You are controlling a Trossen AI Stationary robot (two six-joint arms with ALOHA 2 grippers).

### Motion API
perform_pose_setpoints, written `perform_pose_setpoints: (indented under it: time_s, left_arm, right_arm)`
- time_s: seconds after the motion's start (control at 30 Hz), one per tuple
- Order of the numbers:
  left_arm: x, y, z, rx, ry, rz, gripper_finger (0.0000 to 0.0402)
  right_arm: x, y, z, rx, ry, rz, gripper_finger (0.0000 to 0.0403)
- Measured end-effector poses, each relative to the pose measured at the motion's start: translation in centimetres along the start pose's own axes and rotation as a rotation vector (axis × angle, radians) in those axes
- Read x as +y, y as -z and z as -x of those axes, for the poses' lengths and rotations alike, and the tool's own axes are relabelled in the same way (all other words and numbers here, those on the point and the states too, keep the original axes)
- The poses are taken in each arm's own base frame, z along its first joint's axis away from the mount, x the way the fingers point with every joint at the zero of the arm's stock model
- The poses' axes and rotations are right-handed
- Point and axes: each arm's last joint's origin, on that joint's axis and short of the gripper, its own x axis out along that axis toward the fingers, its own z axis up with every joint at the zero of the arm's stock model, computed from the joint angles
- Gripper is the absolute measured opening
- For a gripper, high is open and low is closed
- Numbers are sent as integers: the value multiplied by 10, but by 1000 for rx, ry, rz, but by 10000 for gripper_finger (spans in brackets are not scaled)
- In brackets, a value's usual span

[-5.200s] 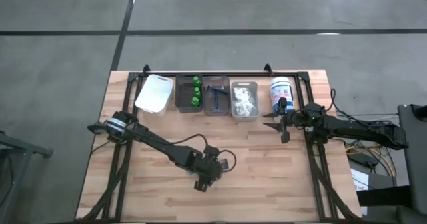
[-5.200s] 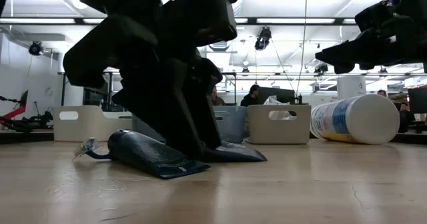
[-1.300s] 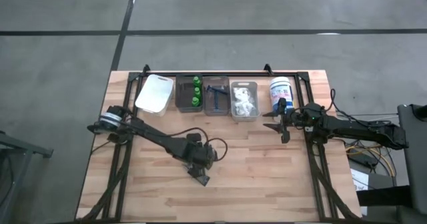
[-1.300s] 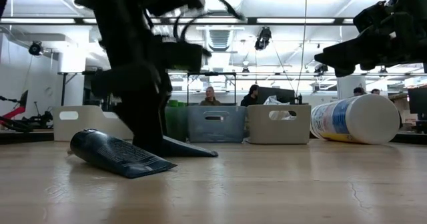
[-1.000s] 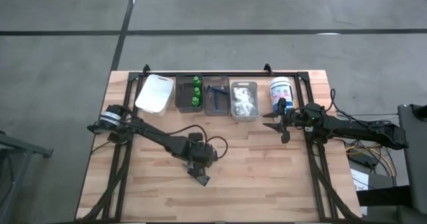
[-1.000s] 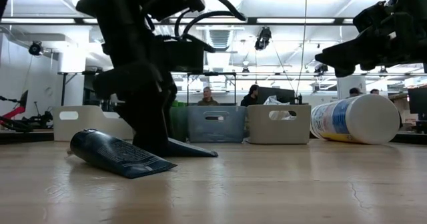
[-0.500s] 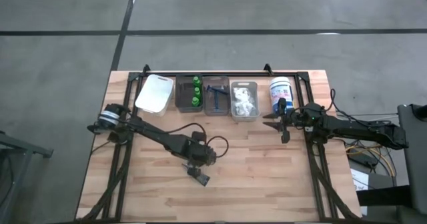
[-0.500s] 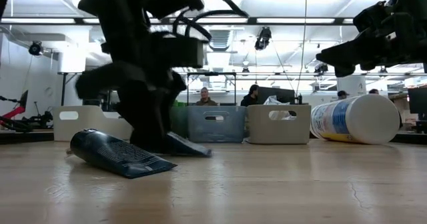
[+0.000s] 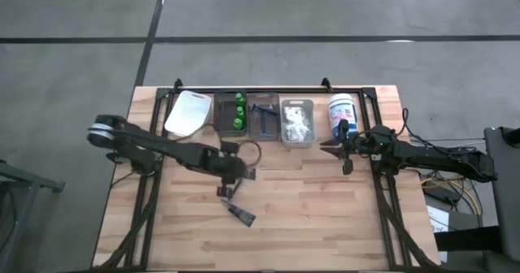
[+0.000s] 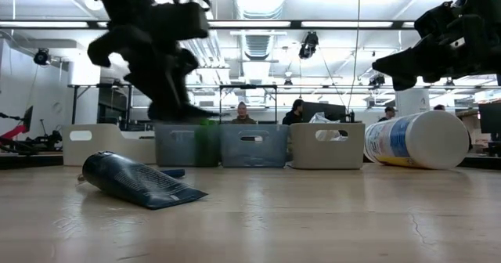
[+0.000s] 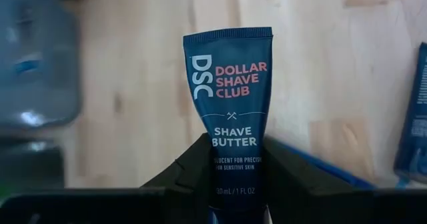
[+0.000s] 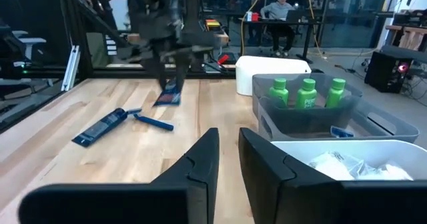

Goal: Pick & Place Travel size toiletries
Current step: Put the top shaving cream into the white bin

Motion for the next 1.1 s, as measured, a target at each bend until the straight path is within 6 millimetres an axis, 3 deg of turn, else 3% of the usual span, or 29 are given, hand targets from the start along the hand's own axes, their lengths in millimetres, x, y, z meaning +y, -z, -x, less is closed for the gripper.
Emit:
perform_pose_setpoints:
  time_s: [0.3, 0.6, 0.8, 1.1]
  left_arm:
    - [19, 39, 61, -166, -186, 102, 110]
    - [49, 68, 108, -342, -488, 324, 110]
    - [82, 89, 116, -357, -625, 582, 110]
    - [125, 123, 107, -191, -748, 813, 110]
  right_arm:
    - [0, 0, 0, 0, 0, 5, 38]
    - [0, 0, 0, 0, 1, 3, 57]
    - [0, 0, 0, 0, 1, -7, 78]
    - [0, 0, 0, -1, 0, -4, 106]
